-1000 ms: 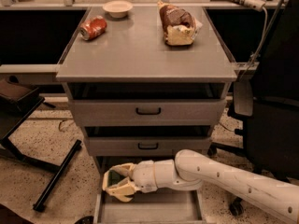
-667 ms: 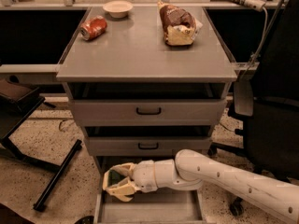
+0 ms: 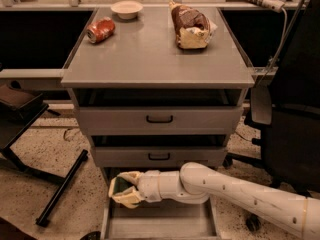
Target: Place sponge into bottom drawer
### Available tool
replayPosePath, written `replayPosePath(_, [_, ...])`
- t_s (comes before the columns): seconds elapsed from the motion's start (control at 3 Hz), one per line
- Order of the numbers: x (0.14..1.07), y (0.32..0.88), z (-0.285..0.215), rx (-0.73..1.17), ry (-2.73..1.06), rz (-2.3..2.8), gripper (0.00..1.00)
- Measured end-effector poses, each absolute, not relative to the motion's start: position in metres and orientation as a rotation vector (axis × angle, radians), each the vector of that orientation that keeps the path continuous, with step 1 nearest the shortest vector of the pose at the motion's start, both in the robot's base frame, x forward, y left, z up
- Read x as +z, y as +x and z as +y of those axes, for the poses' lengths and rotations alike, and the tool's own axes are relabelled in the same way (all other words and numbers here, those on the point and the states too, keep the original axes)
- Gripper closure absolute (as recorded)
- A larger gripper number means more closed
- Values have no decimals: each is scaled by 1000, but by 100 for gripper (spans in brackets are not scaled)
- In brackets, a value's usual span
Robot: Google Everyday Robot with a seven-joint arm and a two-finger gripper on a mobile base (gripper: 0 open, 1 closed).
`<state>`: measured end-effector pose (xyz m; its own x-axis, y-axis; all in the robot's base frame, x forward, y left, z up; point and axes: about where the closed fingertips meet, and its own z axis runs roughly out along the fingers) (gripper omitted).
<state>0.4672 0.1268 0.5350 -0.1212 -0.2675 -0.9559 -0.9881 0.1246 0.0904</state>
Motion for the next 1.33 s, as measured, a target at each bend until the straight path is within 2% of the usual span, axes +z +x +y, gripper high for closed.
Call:
replayPosePath(0.67, [452,546,109,804,-1080,1703,100])
replayPosePath(1.33, [375,546,72,770,-988,1859,100])
